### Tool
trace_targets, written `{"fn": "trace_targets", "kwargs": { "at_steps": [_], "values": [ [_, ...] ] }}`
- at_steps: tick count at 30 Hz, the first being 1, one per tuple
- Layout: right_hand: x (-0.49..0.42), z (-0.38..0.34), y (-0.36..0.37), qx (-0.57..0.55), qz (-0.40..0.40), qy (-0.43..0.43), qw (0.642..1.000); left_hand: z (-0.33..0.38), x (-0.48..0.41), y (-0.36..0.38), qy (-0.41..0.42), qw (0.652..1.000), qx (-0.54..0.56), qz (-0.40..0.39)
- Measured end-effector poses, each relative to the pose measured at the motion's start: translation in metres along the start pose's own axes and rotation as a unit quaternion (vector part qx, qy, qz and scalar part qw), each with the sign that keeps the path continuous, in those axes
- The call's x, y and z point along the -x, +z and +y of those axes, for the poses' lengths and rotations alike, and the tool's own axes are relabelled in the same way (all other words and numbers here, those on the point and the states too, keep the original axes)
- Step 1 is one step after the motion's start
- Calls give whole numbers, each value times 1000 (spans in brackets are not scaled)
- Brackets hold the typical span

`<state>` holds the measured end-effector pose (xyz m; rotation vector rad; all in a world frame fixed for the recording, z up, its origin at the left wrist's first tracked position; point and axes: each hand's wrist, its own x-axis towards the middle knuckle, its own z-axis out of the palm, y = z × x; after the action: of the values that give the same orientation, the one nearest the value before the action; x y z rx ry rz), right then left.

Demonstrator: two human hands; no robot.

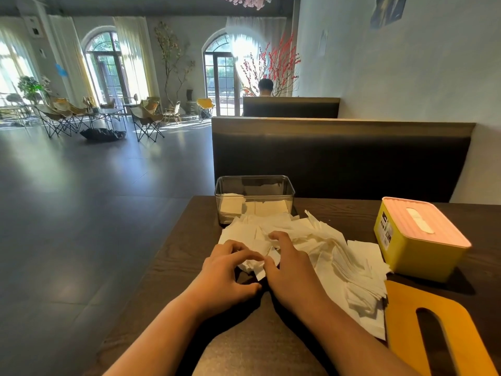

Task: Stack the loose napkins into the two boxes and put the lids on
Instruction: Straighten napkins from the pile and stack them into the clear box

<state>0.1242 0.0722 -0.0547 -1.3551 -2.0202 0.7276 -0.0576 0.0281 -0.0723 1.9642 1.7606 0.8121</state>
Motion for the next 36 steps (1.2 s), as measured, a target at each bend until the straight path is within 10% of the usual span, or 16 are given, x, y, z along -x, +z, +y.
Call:
{"fn": "trace_targets", "kwargs": {
  "at_steps": [14,22,36],
  "values": [
    [9,-15,-9,-267,50,-34,962,12,4,1,79,993,-14,91],
    [12,-16,-7,-311,-75,-60,946,23,8,-1,37,966,216,137],
    [4,-17,-11,-186,33,-37,981,6,-17,-24,-230,677,645,271]
  ]
}}
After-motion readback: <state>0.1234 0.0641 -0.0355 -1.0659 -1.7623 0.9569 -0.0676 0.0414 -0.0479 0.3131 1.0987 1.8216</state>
